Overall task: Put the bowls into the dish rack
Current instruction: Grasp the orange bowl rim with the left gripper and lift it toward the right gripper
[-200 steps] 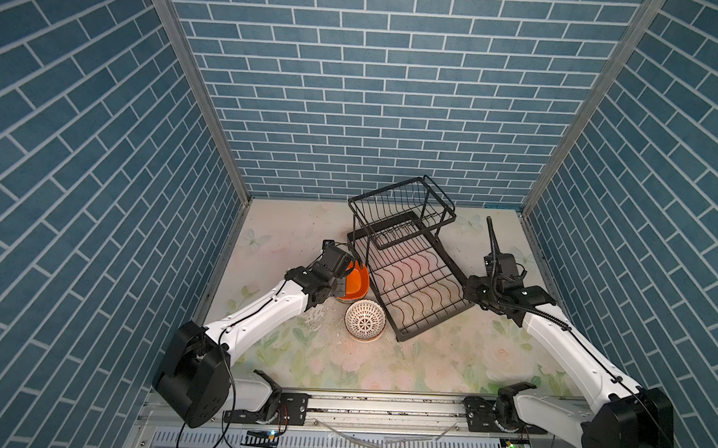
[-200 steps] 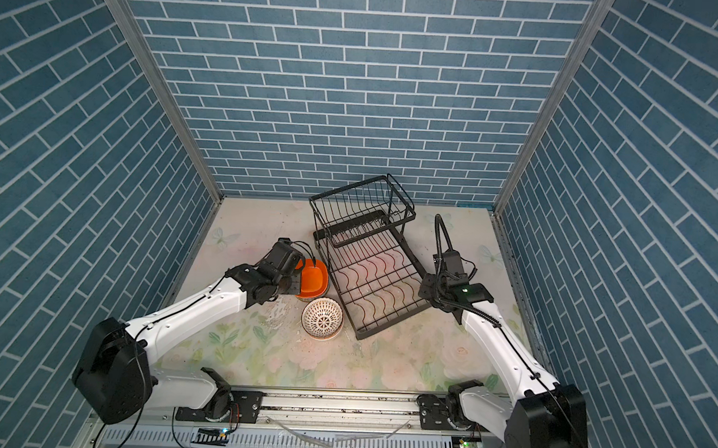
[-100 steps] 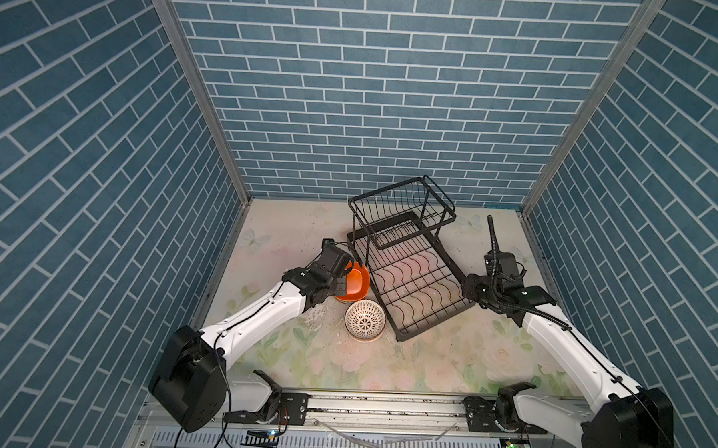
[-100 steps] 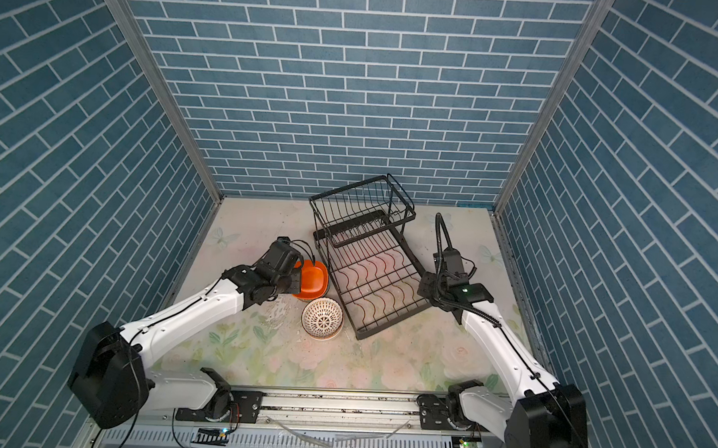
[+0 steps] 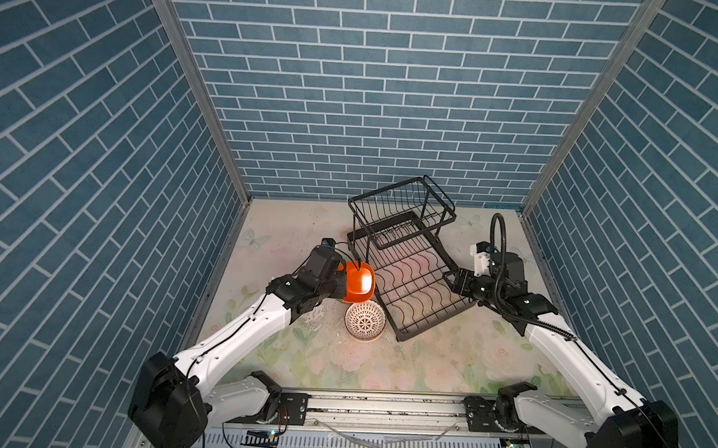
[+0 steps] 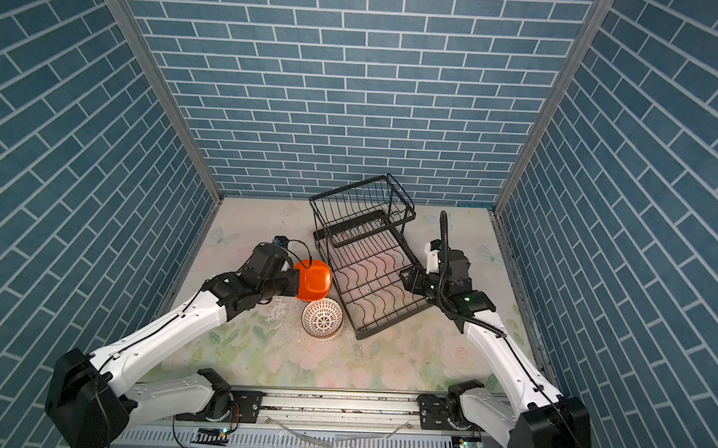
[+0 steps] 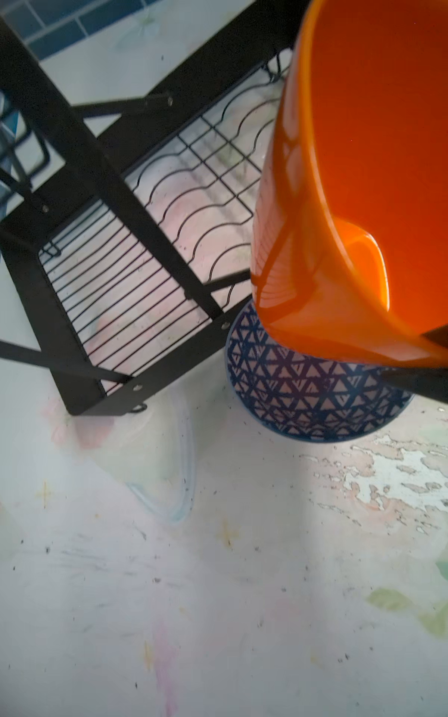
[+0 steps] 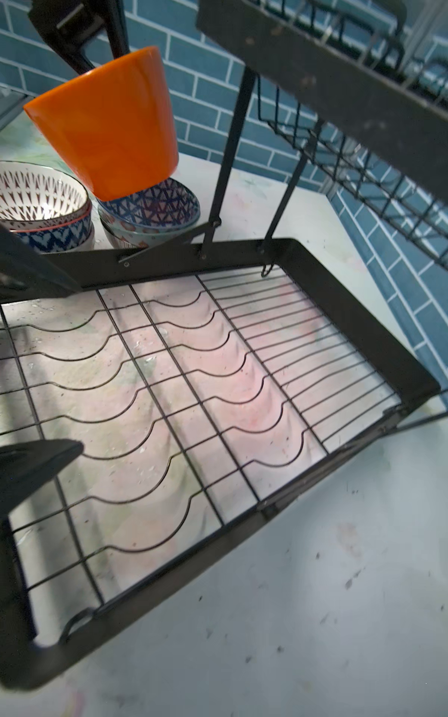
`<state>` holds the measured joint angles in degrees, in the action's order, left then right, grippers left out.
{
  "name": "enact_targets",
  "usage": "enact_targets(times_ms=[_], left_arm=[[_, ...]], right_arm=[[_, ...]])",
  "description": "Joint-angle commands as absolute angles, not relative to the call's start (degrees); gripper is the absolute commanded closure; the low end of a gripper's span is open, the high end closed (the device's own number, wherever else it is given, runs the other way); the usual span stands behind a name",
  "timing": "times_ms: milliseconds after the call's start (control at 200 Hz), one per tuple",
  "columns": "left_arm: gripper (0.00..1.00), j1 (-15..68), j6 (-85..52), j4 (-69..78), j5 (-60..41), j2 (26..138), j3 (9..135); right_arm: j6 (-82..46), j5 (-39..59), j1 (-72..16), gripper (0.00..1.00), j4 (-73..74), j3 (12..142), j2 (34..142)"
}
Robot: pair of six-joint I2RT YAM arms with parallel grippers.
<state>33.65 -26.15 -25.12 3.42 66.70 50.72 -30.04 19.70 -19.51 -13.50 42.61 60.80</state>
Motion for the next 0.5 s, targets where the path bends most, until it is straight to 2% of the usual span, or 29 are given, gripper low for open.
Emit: enact_targets(times_ms=[0,230,265,305,495], left_arm=[[1.0,33.93,-24.91,-20.92,-4.14,64.4,49.72],[1.0,33.97,-26.28,-13.32,-15.04,62.61,47.49],[1.0,33.93,-27.05,-11.89,-16.63,62.88,47.24],[1.0,33.94,-27.93,-10.29,-18.0,63.25,47.03],[1.0,34.01,-30.65,-4.84,-22.28,64.75,46.93]], right_arm=[[-28.94,28.44,-19.82,0.37,-7.74,40.83,59.62],[-31.12,38.32,-19.79,0.23,-5.35,40.07,58.94],[-31.86,39.49,-19.78,0.1,-4.09,39.39,58.49],[-32.4,40.36,-19.78,0.02,-3.08,38.84,57.77],[-33.43,45.02,-19.79,0.01,-0.55,37.28,55.16]])
